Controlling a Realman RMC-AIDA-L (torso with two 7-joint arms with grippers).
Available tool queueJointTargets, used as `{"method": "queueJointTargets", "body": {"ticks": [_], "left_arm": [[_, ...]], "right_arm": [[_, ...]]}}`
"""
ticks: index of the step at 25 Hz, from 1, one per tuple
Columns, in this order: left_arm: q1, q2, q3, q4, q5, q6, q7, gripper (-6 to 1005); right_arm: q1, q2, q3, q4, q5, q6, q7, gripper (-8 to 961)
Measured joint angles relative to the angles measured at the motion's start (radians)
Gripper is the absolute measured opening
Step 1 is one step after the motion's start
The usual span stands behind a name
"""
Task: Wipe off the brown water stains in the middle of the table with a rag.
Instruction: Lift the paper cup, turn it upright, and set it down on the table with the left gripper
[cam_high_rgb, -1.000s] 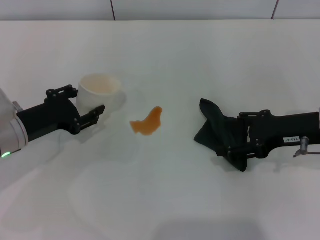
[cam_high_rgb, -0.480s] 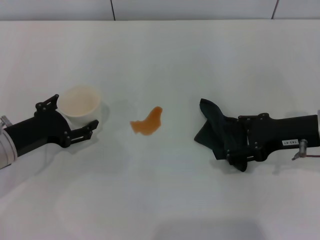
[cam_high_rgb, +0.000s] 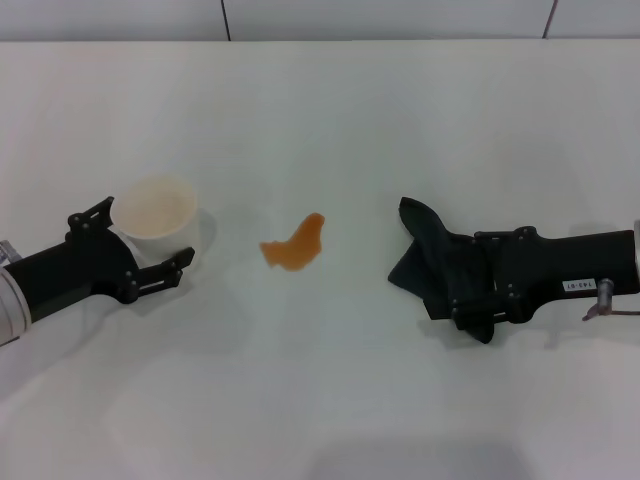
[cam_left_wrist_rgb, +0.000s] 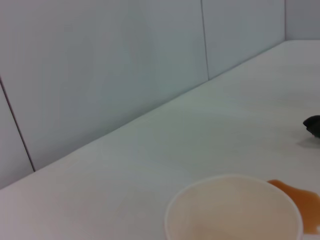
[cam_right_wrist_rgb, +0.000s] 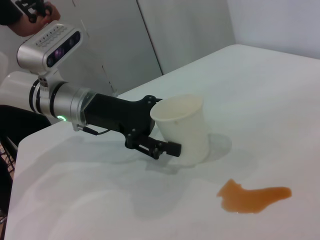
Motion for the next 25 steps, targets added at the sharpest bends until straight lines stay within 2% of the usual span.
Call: {"method": "queueJointTargets", "body": {"ticks": [17, 25], "left_arm": [[0.018, 0.002, 0.010, 0.016, 0.021, 0.000, -0.017, 877], [0.132, -0.001, 0.102, 0.204, 0.021, 0.008, -0.120, 878]], "right_arm": [[0.002, 0.000, 0.002, 0.004, 0.000, 0.008, 0.000, 855], [0.006, 0.001, 0.000, 0.006, 0.001, 0.009, 0.000, 855]]}}
